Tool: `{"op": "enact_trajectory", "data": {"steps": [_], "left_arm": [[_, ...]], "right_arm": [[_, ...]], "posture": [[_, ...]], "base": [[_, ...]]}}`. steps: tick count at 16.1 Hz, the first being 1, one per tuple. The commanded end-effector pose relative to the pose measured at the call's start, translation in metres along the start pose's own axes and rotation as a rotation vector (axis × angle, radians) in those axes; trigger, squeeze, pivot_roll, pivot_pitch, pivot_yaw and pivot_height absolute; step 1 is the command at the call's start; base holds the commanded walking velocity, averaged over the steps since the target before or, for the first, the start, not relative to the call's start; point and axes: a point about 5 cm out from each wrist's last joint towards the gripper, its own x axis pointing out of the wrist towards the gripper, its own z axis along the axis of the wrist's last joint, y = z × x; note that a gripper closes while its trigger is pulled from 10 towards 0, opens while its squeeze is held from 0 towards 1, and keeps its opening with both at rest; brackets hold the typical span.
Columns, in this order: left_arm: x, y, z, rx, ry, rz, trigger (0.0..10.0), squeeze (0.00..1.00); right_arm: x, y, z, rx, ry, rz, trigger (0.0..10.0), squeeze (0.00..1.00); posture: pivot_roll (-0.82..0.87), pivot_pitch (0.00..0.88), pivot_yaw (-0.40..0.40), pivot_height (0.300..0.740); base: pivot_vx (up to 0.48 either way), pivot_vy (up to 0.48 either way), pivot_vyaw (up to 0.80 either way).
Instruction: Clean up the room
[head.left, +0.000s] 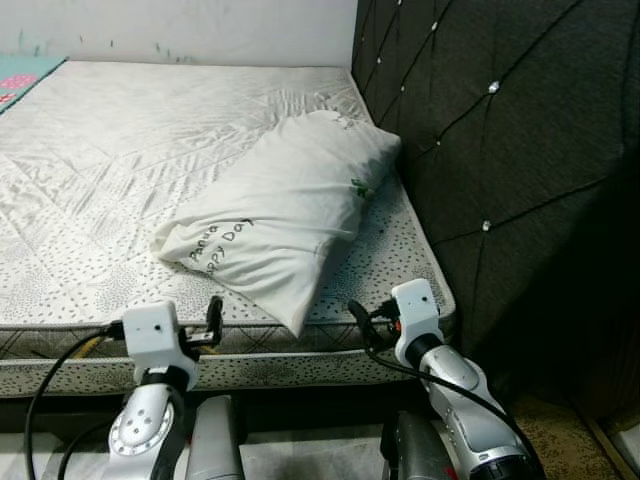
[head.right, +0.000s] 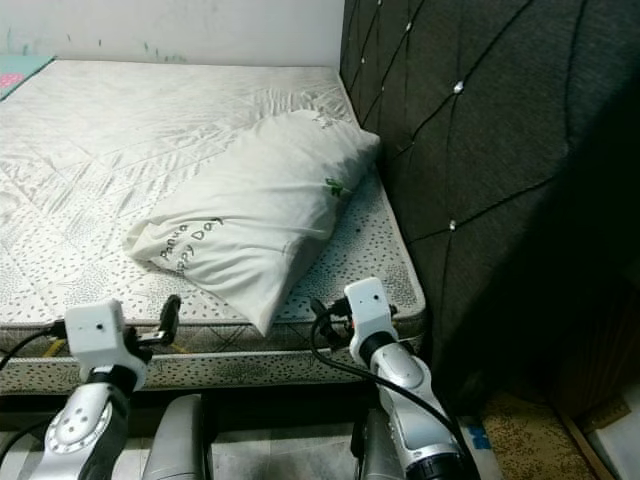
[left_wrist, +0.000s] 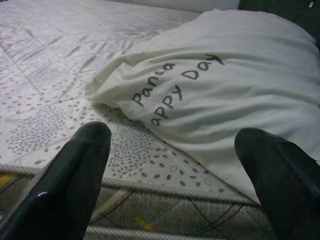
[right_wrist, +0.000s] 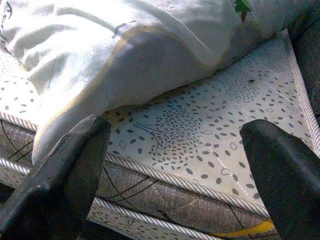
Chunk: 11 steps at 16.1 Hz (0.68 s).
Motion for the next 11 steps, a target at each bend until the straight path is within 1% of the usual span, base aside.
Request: {"op": "enact_trajectory", "data": {"steps": [1,2,5,6,11], "left_arm": [[-0.0020,0.0012,0.0022,0.015,0.002,0.004,10.0,0.00],[-0.0047,0.0027,0.0017,0.014,0.008,0.010,10.0,0.00],[-0.0054,0.0033,0.0020,0.012,0.017,0.014,10.0,0.00],[-0.0046,0.0017,0.0024,0.008,0.018,0.010,10.0,0.00],[-0.0039,0.0000,0.0027,0.005,0.024,0.002,10.0,0.00]], "right_arm": [[-0.0012,0.0002,0.0060,-0.003,-0.018,0.011,10.0,0.00],[-0.0020,0.0035,0.0077,-0.020,-0.025,0.035,10.0,0.00],[-0.0023,0.0043,0.0105,-0.012,-0.029,0.030,10.0,0.00],[-0.0030,0.0067,0.0133,-0.044,-0.044,0.047,10.0,0.00],[-0.0045,0.0063,0.0138,-0.038,-0.041,0.039,10.0,0.00]], "posture": [[-0.03,0.000,-0.049,0.574],[-0.03,0.000,-0.049,0.574],[-0.03,0.000,-0.050,0.574],[-0.03,0.000,-0.049,0.574],[-0.04,0.000,-0.045,0.574]], "base": [[0.000,0.000,0.00],[0.000,0.000,0.00],[0.000,0.000,0.00],[0.000,0.000,0.80],[0.000,0.000,0.80]]}}
